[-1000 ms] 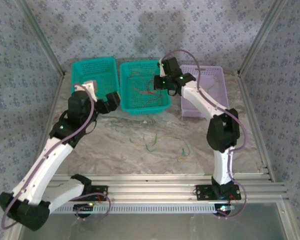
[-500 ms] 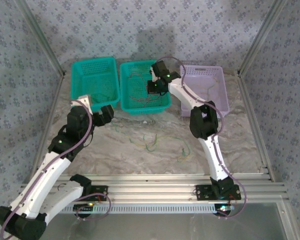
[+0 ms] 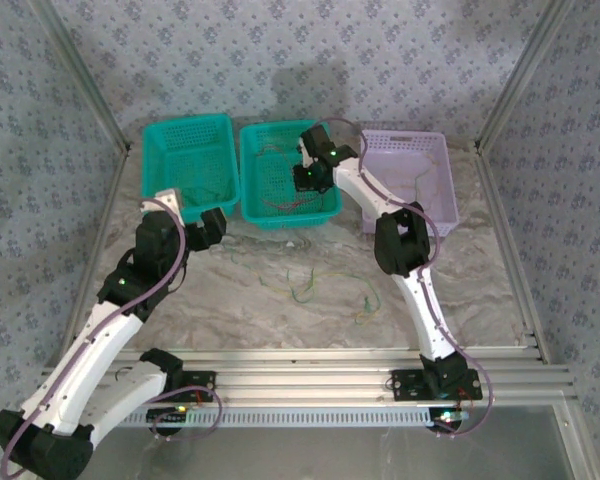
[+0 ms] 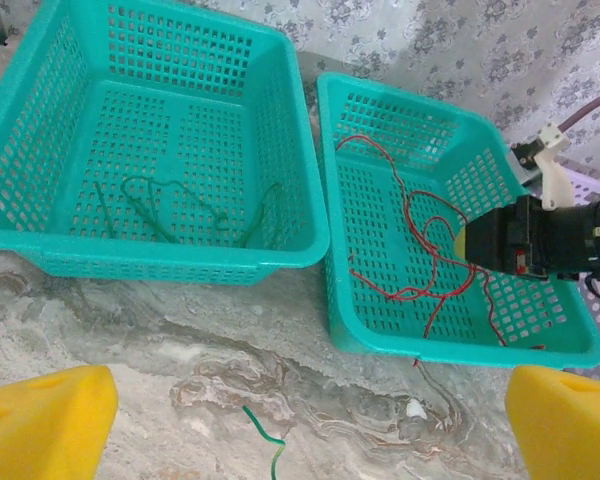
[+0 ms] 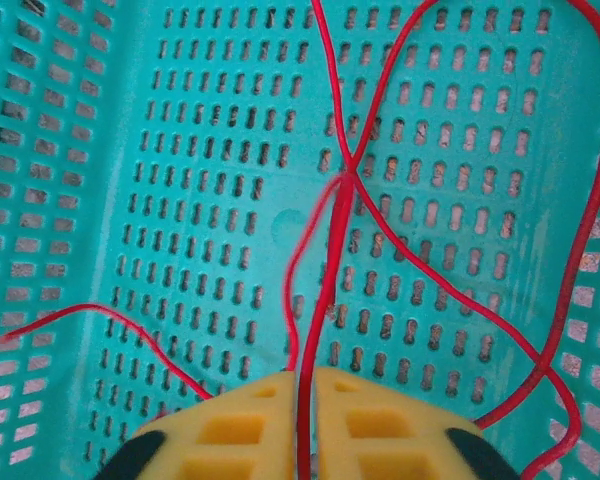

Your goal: Untangle the cables

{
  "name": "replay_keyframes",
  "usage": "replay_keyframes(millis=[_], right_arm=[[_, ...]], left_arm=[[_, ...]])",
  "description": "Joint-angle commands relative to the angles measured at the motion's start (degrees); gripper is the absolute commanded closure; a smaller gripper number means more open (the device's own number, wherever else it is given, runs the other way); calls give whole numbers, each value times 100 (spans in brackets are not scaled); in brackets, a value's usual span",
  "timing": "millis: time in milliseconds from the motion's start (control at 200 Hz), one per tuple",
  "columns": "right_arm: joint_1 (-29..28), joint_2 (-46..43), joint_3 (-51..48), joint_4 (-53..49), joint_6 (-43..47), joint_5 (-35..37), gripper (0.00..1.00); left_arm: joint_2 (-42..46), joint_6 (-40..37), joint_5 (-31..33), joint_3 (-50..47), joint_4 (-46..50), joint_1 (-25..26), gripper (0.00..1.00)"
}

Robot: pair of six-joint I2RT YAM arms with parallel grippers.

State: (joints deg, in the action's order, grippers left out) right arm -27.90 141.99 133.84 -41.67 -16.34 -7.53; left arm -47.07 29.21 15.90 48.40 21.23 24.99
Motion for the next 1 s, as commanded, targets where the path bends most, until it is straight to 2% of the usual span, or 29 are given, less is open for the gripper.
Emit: replay_keyframes(millis=[0,215,375,525,605,794,994], right_arm=[[-48,31,428,-139,77,-130,79],[-136,-444,501,-179,236,56,63],[-154,-1042,380,-229,292,230,57],[-245,-1879,-226,-77,484,507,51],[-307,-2481,-805,122,578,619,49],[-492,-4236,-3176,1079,610,814,44],[-917,-5927,-5306,1388,687,1110,39]], left_arm=[[-69,-21,89,19,-69,6,0],[-66,-36,70,29,-53,4,0],[-5,-60,159,28,-30,82,0],[-4,-63,177,29,-27,111,0],[-8,-48,187,45,-11,111,0],[-45,93,119,162,183,109,0],[-338,634,-386,476,704,137,0]])
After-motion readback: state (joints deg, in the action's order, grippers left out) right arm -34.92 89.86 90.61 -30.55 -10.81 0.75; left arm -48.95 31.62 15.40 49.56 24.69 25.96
